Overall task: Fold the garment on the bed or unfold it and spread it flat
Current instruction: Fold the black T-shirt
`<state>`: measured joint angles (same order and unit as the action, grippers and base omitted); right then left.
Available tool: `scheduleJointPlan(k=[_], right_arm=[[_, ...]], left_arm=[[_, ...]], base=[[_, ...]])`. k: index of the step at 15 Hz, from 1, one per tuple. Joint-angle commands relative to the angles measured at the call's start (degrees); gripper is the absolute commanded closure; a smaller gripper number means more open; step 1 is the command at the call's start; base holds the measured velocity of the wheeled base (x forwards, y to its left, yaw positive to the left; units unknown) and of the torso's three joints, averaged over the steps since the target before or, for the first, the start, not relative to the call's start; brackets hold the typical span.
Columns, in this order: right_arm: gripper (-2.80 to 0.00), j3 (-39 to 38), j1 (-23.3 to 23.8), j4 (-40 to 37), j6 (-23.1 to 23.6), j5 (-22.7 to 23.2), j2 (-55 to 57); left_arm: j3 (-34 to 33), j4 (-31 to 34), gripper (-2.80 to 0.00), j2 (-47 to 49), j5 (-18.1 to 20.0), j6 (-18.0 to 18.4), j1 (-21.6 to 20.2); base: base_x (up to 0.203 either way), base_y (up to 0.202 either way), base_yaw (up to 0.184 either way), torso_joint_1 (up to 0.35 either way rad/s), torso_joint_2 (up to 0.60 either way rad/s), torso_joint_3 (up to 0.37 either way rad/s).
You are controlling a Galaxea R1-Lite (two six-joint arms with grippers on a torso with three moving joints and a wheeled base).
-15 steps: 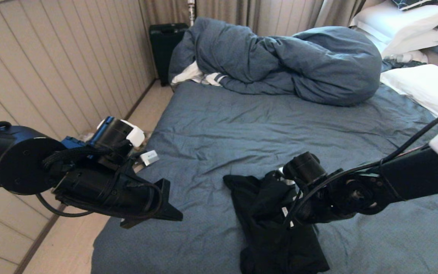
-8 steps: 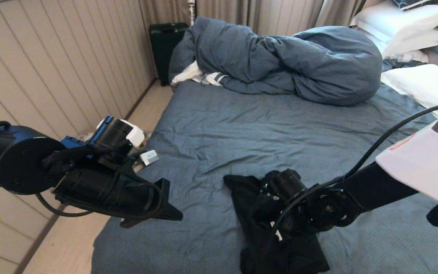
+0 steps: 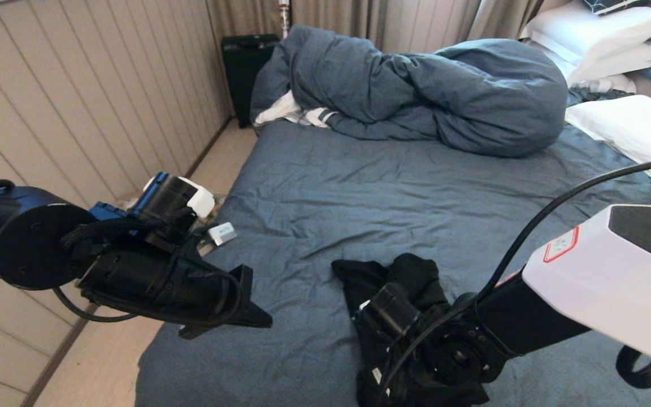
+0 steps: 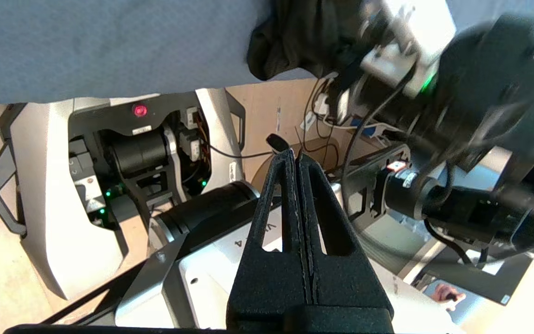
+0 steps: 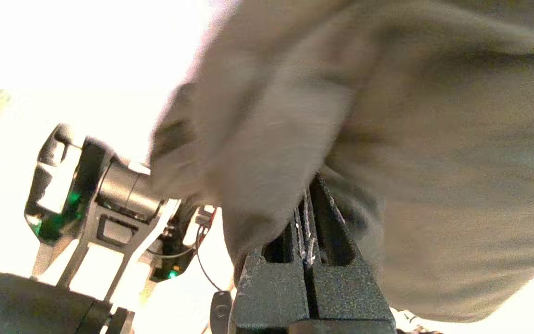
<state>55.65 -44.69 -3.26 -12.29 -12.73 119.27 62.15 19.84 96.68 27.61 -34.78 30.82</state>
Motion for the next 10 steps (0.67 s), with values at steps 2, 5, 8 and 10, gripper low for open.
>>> scheduleJointPlan(k=[2,5,8,10], right_arm=[[0.0,0.34,-4.27,-0.08,-0.02,-0.11,0.26],[0.0,0.34,-4.27,-0.08,-0.02,-0.11,0.26],[0.0,1.13,-6.82,0.01,0.07,-0.11,-0.18],[0.0,1.83,-6.38,0.1,-0.02,-0.19,-0.44]], left_arm=[[-0.01,0.12,0.0,-0.09,0.16,-0.2,0.03],[-0.01,0.12,0.0,-0.09,0.16,-0.2,0.03],[-0.01,0.12,0.0,-0.18,0.16,-0.2,-0.06],[-0.1,0.12,0.0,-0.18,0.16,-0.2,-0.06]], base=[[0.0,0.0,0.0,0.0,0.0,0.0],[0.0,0.0,0.0,0.0,0.0,0.0],[0.0,0.0,0.0,0.0,0.0,0.0],[0.0,0.0,0.0,0.0,0.0,0.0]])
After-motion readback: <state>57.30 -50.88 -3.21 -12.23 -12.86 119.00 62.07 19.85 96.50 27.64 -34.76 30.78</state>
